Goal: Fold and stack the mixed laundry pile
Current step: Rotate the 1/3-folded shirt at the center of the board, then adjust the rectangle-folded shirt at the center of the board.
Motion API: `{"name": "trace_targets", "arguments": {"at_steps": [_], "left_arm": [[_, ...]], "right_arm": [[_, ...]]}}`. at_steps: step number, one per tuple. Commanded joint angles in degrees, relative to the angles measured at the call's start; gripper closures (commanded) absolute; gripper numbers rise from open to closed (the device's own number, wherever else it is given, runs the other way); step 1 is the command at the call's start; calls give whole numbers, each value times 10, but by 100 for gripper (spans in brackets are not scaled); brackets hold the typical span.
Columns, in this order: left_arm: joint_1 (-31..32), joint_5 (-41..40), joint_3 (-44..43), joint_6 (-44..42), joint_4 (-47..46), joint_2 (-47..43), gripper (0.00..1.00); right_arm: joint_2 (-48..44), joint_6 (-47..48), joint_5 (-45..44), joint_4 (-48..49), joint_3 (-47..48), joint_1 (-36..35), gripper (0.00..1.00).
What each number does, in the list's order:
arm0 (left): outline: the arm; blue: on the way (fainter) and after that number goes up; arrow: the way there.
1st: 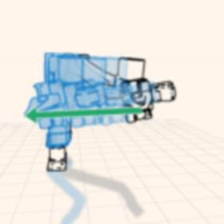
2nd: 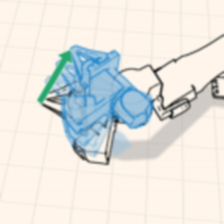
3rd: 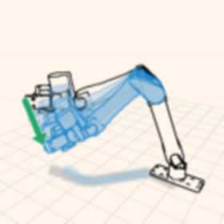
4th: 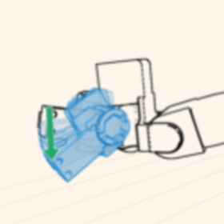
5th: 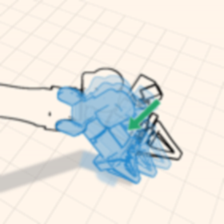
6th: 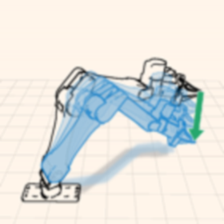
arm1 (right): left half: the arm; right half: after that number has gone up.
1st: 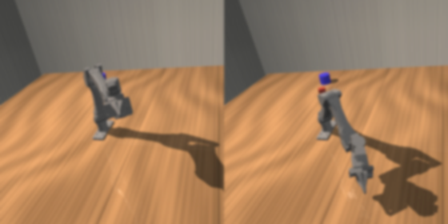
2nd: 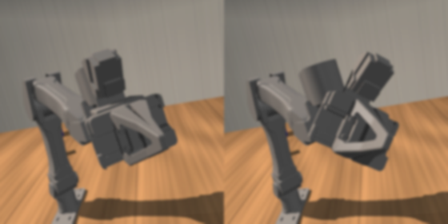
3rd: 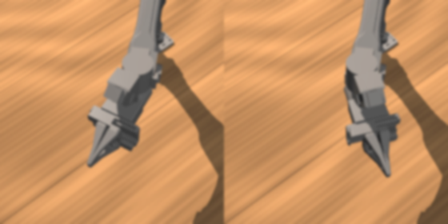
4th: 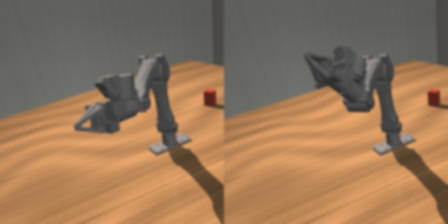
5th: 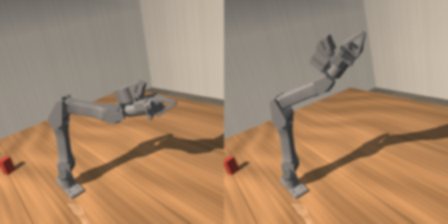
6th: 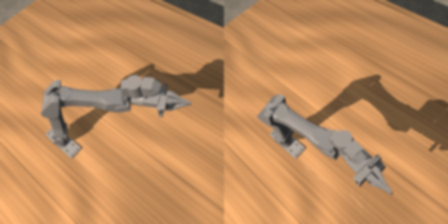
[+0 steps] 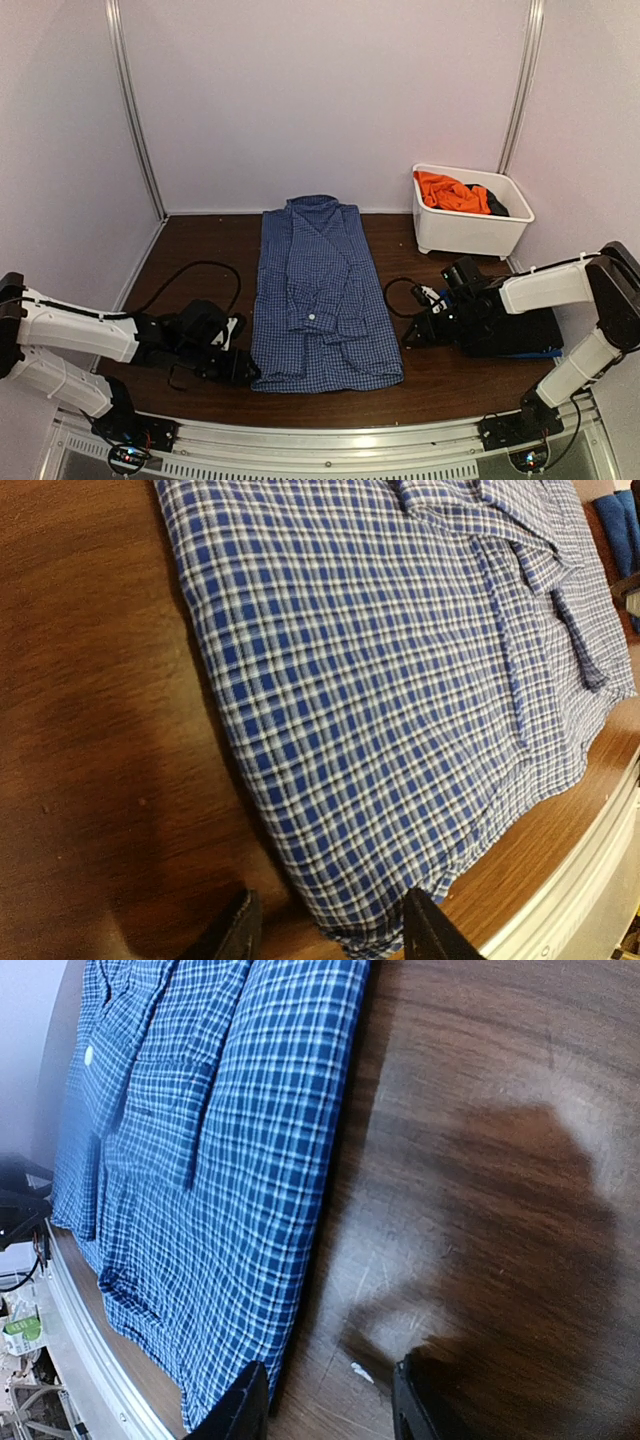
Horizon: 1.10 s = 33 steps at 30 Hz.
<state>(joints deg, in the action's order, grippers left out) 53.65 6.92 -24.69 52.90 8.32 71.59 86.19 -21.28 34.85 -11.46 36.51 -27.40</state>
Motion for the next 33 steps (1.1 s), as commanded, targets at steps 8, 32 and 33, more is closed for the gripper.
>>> {"name": "trace_targets", "arguments": {"at_steps": [8,32,33], "left_arm": [[11,7,15,53,-106,39,57],[87,-100,-210,-26,46,118,56],[94,-105,-219,-24,46,132,56]], "right_arm": [[0,-48,64,97,-35,-11,57],[-19,-30,-82,1,129,-183,58],[-9,-35,-84,11,130,-193,58]]}}
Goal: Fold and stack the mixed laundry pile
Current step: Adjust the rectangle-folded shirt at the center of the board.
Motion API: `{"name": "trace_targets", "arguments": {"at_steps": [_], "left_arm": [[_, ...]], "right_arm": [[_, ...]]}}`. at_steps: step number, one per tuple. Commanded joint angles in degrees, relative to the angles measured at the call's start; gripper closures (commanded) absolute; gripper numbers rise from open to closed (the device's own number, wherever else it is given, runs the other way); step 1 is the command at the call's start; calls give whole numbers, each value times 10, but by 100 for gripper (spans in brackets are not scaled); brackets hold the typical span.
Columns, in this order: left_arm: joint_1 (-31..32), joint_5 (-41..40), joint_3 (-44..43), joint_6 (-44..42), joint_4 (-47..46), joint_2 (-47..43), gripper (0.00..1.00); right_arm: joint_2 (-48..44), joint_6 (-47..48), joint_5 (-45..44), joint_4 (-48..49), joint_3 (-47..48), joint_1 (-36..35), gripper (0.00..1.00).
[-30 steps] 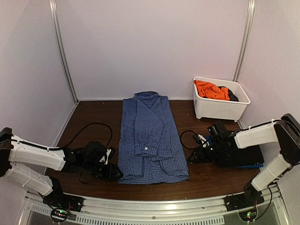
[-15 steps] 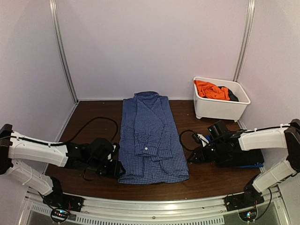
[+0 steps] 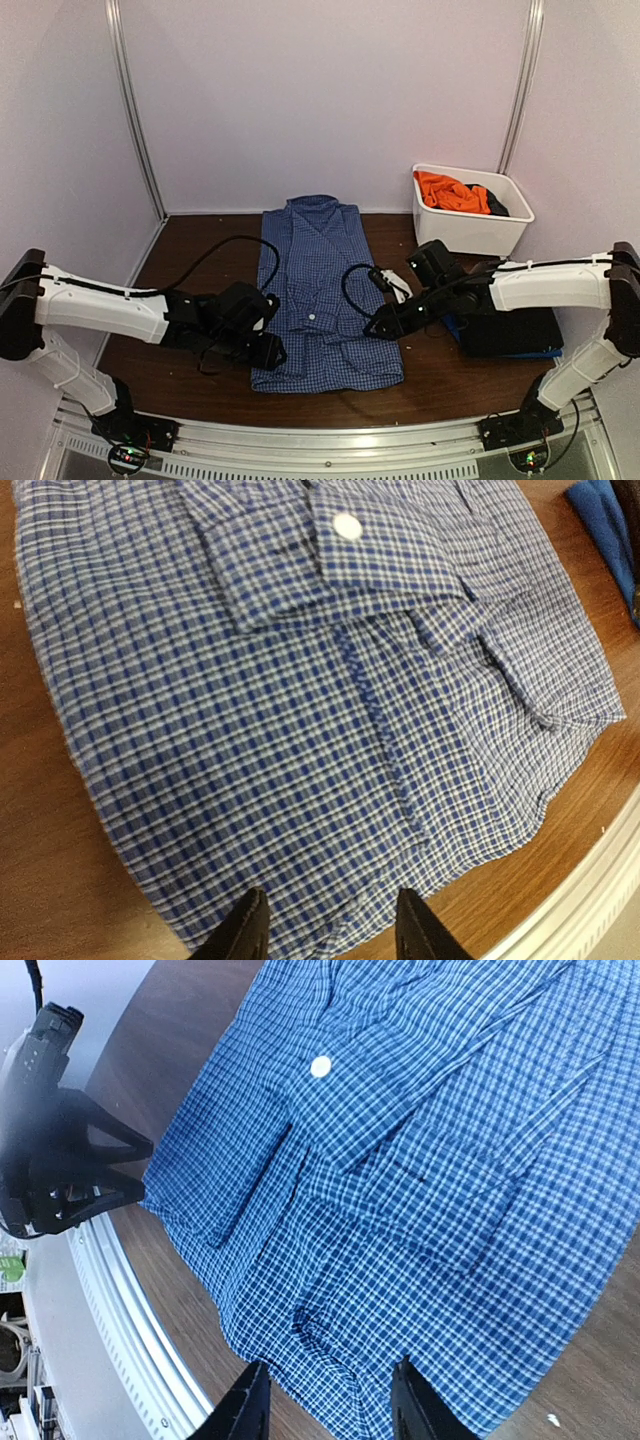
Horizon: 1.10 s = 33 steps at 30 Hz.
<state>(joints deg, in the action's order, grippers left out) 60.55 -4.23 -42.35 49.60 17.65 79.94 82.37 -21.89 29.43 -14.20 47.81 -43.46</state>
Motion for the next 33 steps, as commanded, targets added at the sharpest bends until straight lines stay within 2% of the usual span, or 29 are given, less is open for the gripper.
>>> {"name": "trace_targets", "arguments": {"at_steps": [1,6,12,20,25,31,33], "left_arm": [[30,3,-51,11,-48,60,56],[34,-7,-42,38,-59,62,58],[34,-15,-29,47,-58,51,58],[34,-28,-22,54,-56,36,57],[37,-8,-26,39,-73,47,57],[59,-26,-47,29,-64,76,57],[65,-31,-55,27,-56,89,57]], "right_arm": [[41,-35,-35,45,19,-41,58],[91,-41,-70,49,41,-78,57],[134,-37,-71,43,66,-101,56],[176,-13,-135,-26,102,-127,56],[194,-9,-149,-42,115,-138,68],[195,-15,-154,-32,112,-132,99],[182,-27,-136,-9,98,-126,100]]}}
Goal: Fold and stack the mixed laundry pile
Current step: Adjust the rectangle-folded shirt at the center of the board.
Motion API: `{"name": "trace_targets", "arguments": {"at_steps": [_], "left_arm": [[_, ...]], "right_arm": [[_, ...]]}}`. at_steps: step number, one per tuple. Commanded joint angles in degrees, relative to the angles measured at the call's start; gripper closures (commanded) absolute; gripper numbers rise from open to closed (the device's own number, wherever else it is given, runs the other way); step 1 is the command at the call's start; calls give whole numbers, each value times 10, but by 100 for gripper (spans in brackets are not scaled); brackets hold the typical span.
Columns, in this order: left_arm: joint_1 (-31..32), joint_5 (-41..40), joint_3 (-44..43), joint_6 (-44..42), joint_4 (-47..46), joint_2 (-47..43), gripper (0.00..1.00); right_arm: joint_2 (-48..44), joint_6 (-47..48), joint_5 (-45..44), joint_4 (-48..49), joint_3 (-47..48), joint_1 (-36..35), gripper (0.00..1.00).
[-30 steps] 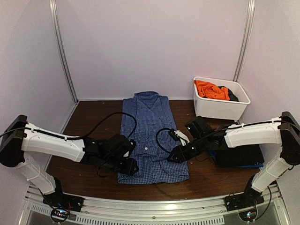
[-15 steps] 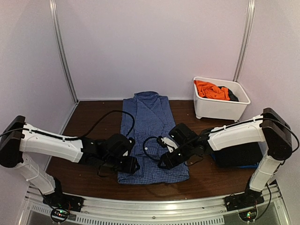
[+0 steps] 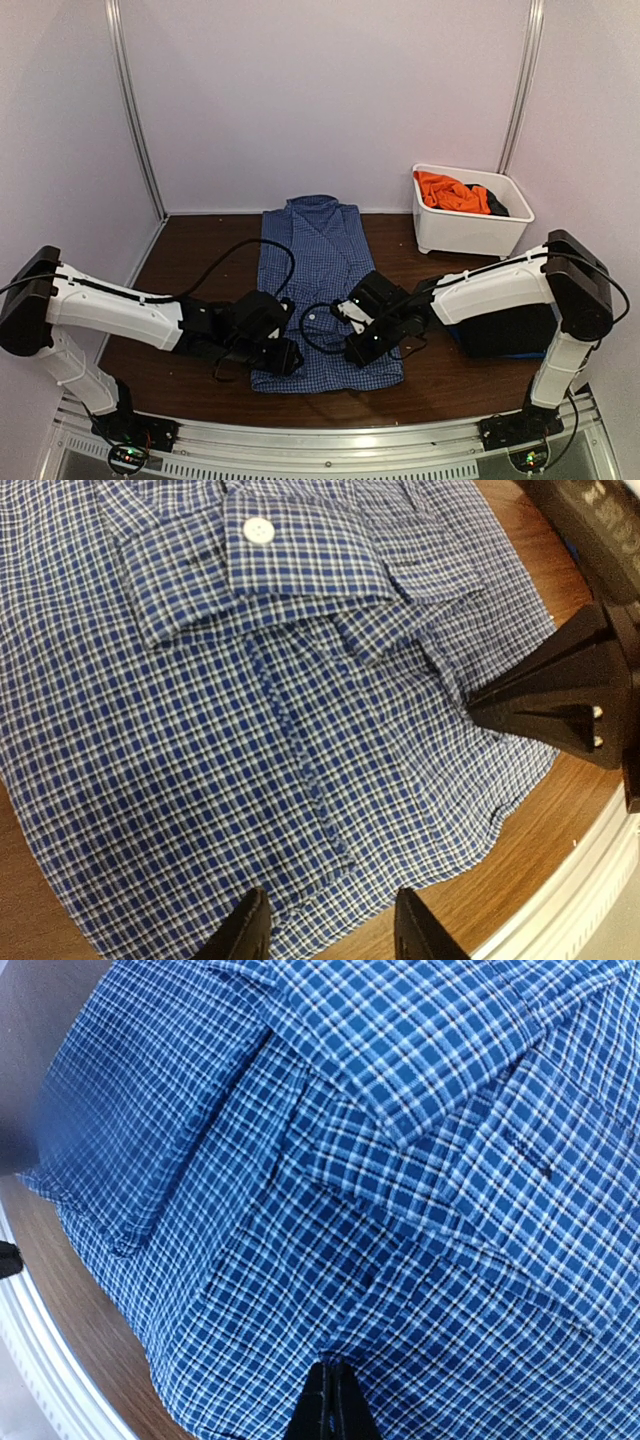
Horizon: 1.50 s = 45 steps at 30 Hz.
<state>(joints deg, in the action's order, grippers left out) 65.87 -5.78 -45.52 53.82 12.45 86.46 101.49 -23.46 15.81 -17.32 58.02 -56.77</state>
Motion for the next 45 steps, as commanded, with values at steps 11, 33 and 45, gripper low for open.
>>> {"name": "trace_targets", "arguments": {"at_steps": [11,33,45], "left_arm": [[28,-29,-75,-30,23,86,58],[28,-47,-158,-4,135,181,85],[29,-40,-121,-18,64,113,100]], "right_arm": [[-76,-79,100,157,-100,54,100],[-62,-123,173,240,-139,70,100],[-67,-139,202,272,-138,75,100]]}}
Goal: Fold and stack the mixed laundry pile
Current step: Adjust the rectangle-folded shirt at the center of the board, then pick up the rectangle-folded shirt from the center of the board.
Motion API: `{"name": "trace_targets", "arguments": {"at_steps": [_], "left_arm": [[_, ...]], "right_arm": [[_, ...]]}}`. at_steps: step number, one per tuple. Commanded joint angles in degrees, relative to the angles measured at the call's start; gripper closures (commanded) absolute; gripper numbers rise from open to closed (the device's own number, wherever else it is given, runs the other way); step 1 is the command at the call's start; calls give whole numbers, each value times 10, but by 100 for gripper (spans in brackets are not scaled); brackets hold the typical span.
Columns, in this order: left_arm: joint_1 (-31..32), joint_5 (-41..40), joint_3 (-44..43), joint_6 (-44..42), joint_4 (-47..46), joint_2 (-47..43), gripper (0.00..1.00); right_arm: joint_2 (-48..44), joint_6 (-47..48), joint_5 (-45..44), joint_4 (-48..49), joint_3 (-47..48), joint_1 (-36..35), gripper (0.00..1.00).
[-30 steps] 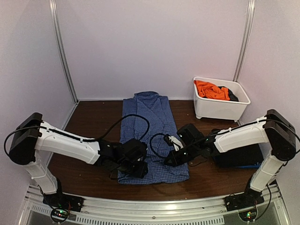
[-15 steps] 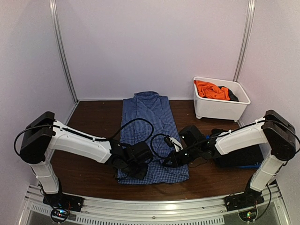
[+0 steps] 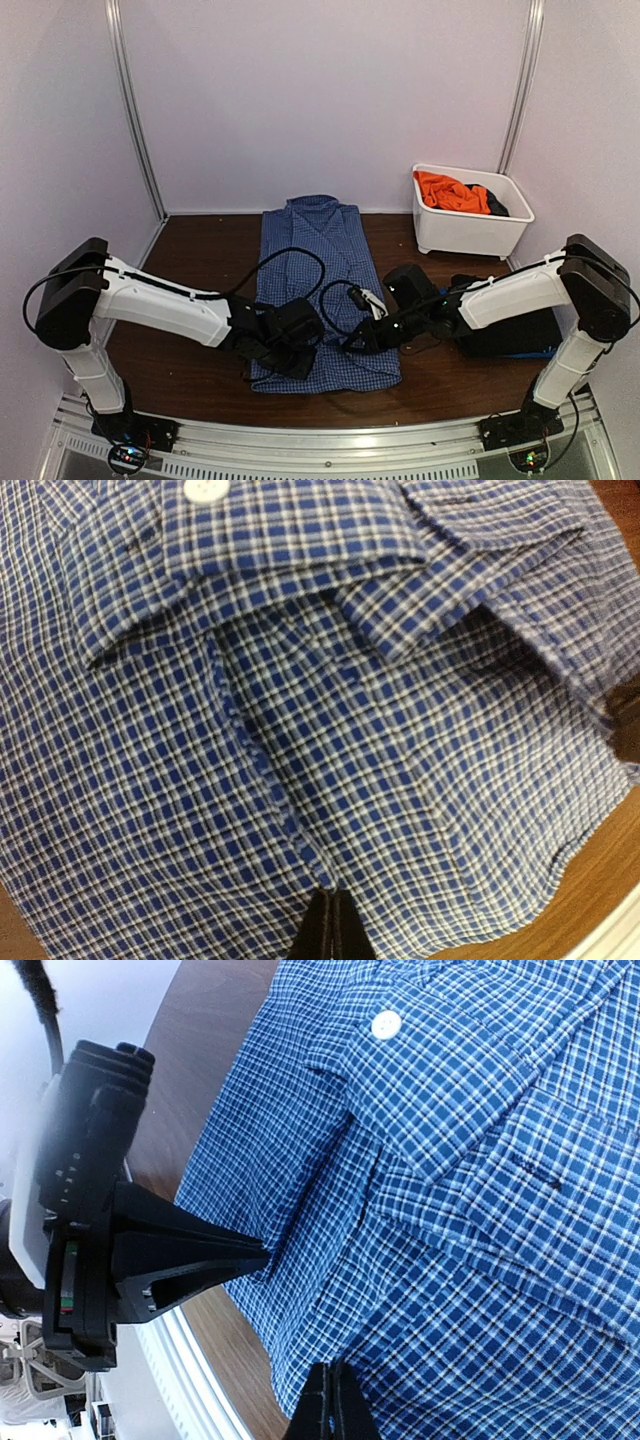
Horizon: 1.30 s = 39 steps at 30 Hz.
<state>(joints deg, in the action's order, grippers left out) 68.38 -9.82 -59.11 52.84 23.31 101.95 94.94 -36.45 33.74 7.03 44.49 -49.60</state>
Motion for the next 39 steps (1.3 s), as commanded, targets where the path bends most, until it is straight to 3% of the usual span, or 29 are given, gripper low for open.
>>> {"name": "trace_targets", "arguments": {"at_steps": [1,11,23,31,32,35,37,39], "left_arm": [[4,1,18,-12,-53,-52,100],[3,45,40,-49,-128,-96,100],[3,116,137,-10,-271,-58,100],[1,114,164,-2,-297,-85,100],[1,116,165,-7,-300,-93,98],[1,128,166,-31,-297,-131,76],[1,119,174,-36,-284,-170,61],[-1,107,185,-37,-260,-211,54]], "right_arm": [[-4,-12,28,32,-3,4,100],[-1,-30,70,51,10,-2,100],[122,-131,133,276,-70,-33,100],[97,-127,129,282,-70,-37,100],[88,-126,129,280,-69,-37,96],[46,-101,127,235,-57,-37,82],[5,-63,110,149,-43,-36,70],[-42,-24,87,75,-31,-36,60]]}}
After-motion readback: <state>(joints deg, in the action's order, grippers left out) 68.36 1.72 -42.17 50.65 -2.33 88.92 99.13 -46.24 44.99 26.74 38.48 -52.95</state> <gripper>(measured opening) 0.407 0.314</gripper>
